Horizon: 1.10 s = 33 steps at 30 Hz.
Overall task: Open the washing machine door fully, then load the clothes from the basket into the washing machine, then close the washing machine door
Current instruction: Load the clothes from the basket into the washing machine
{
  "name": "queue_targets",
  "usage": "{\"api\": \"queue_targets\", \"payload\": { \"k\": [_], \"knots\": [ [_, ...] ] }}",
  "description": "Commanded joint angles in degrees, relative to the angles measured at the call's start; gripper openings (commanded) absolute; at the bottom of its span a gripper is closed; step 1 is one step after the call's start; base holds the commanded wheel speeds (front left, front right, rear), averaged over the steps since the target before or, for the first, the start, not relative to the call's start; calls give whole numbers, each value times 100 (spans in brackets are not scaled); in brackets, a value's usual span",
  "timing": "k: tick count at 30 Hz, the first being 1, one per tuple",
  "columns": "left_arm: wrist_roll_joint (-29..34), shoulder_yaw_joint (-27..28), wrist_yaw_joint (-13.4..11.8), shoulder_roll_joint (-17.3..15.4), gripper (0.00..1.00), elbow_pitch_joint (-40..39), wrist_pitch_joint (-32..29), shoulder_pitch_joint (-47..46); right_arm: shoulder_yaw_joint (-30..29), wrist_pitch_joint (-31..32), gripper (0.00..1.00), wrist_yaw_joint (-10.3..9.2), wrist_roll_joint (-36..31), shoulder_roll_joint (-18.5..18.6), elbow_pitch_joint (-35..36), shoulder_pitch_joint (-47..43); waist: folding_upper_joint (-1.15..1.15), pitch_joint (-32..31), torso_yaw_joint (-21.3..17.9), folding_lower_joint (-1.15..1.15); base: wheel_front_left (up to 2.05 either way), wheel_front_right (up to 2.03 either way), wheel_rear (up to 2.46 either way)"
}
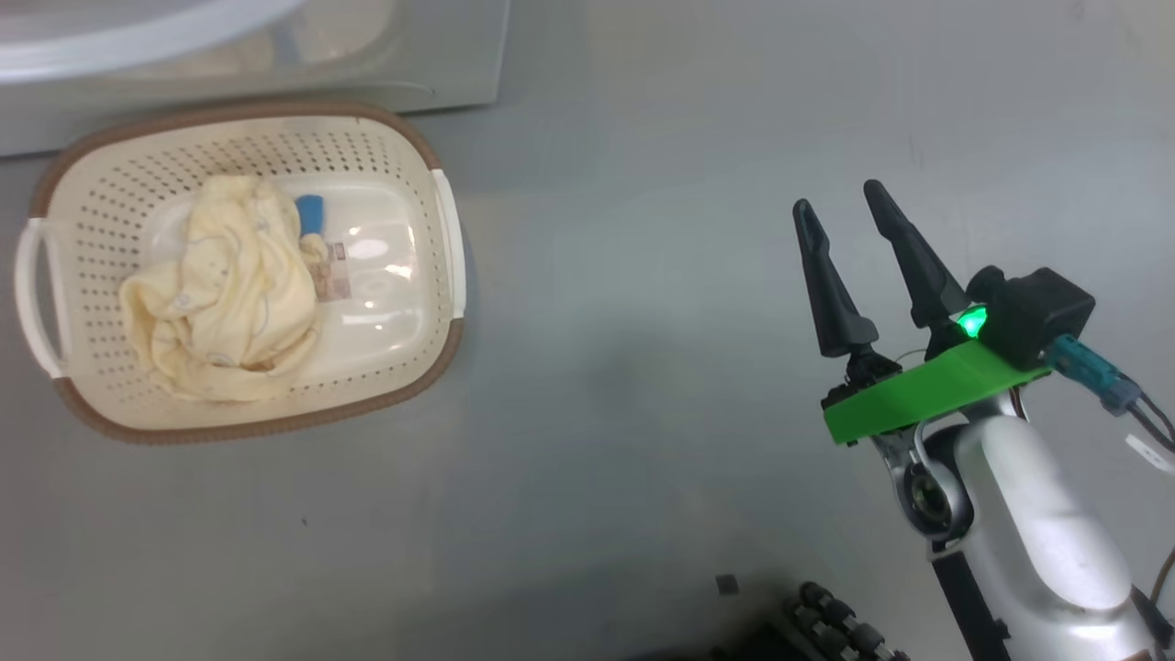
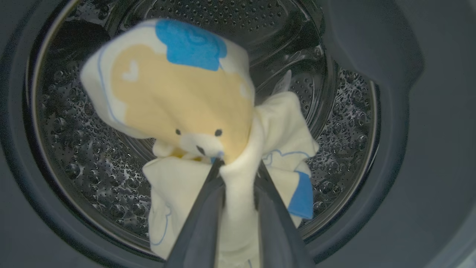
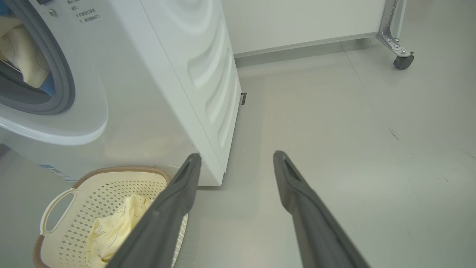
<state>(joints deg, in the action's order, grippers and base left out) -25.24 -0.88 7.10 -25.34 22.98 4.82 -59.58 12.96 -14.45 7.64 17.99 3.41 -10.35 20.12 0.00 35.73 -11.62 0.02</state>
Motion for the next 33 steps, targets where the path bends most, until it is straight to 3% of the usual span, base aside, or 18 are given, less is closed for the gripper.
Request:
{"api": "queue_targets", "payload": {
  "k": [1, 6, 10, 21, 32, 33],
  "knots": [
    [-69, 85, 34, -483, 0, -61, -119, -499, 84, -55, 100, -15, 74, -34, 206, 76, 0, 560, -315, -2, 0, 0, 0],
    [-154, -299, 37, -935, 0, 354, -370, -1493, 176, -55, 100, -15, 281, -50, 275, 194, 0, 973, -524, -2, 0, 0, 0],
    [-305, -553, 37, -1075, 0, 853, -437, -2225, 289, -55, 100, -15, 461, -51, 316, 277, 0, 1195, -646, -2, 0, 0, 0],
    [-240, -1401, 38, -1172, 0, 2303, -154, -3571, 510, -55, 100, -15, 606, -53, 367, 408, 0, 1513, -814, -2, 0, 0, 0],
    [-400, -1987, 38, -1069, 0, 3158, 303, -4003, 515, -55, 100, -15, 564, -53, 335, 410, 0, 1520, -747, -2, 0, 0, 0],
    [-448, -2045, 38, -1055, 27, 3210, 340, -4011, 511, -55, 100, -15, 558, -53, 332, 419, 0, 1508, -735, -2, 0, 0, 0]
  ]
}}
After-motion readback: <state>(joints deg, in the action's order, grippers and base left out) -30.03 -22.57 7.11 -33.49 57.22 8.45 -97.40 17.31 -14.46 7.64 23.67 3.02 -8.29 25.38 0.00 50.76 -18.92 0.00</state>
